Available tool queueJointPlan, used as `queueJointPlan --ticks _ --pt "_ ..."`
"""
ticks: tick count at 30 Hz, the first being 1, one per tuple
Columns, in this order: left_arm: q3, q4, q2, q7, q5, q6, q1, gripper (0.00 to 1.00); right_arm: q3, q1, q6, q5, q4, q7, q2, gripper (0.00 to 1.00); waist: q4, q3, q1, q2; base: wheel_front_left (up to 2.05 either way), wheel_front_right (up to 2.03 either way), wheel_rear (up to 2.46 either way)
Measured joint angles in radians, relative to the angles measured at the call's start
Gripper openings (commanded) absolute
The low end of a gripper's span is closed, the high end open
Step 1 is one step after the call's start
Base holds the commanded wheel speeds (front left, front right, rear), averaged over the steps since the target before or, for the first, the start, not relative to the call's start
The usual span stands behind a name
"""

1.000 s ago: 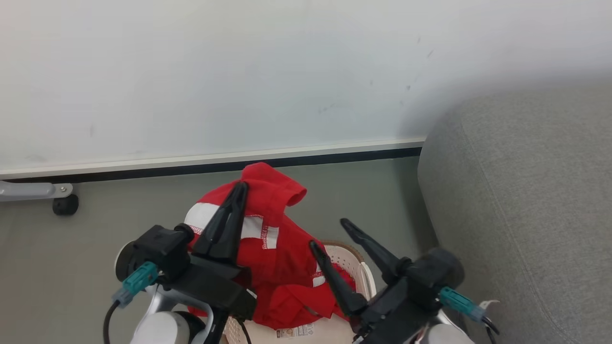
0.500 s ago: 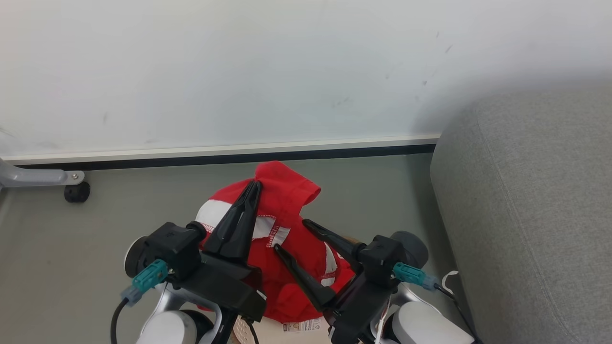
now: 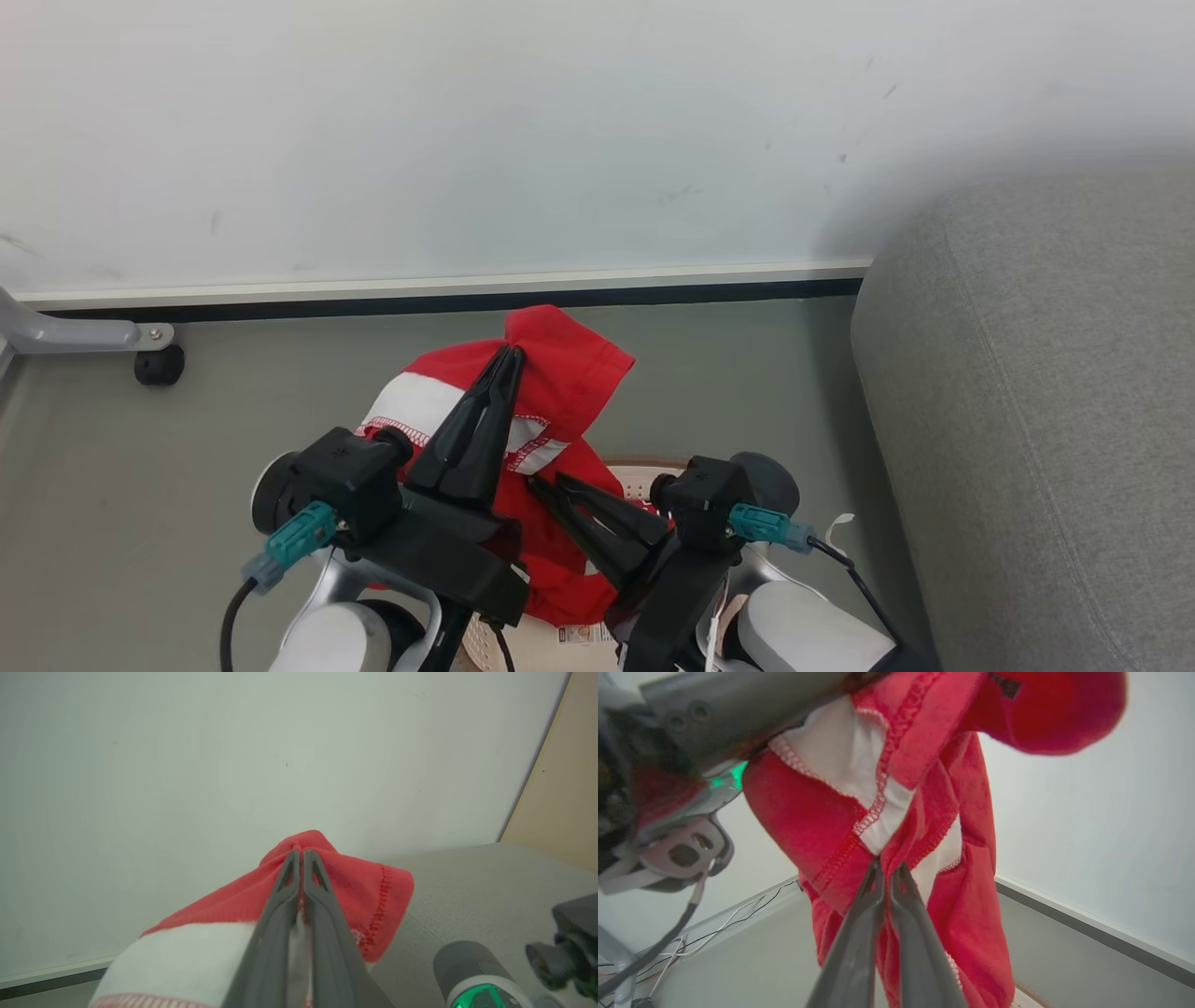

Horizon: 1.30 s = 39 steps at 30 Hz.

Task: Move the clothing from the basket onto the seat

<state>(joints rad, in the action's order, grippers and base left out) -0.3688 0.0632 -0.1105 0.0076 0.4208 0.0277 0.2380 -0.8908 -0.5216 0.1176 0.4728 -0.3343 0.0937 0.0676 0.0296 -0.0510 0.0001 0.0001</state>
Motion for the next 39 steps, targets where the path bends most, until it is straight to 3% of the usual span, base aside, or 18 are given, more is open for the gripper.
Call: queueJointPlan --ticks 10,12,13,14,39 --pt "-0.008 0.008 -0.001 0.009 0.001 0.008 0.000 0.00 -0.024 -0.047 -0.003 0.073 -0.028 0.044 0.000 0.00 0.001 -0.004 0.0000 0.0000 0.00 0.00 0.00" --pt "-0.008 0.008 -0.002 0.010 0.001 0.008 0.000 0.46 -0.022 -0.058 -0.005 0.088 -0.035 0.057 0.000 0.00 0.001 -0.005 0.0000 0.0000 0.00 0.00 0.00" --pt "-0.008 0.008 -0.002 0.012 0.001 0.008 0.000 0.87 -0.020 -0.063 -0.005 0.091 -0.037 0.066 0.000 0.00 0.001 -0.005 0.0000 0.0000 0.00 0.00 0.00" --pt "-0.008 0.008 -0.002 0.012 0.001 0.008 0.000 1.00 -0.015 -0.068 -0.010 0.092 -0.040 0.073 0.000 0.00 0.001 -0.005 0.0000 0.0000 0.00 0.00 0.00" --pt "-0.130 0.012 -0.053 0.044 -0.073 0.034 -0.067 1.00 0.129 -0.130 -0.066 0.118 -0.186 0.143 0.017 0.00 -0.037 -0.021 0.0000 0.0000 0.00 0.00 0.00"
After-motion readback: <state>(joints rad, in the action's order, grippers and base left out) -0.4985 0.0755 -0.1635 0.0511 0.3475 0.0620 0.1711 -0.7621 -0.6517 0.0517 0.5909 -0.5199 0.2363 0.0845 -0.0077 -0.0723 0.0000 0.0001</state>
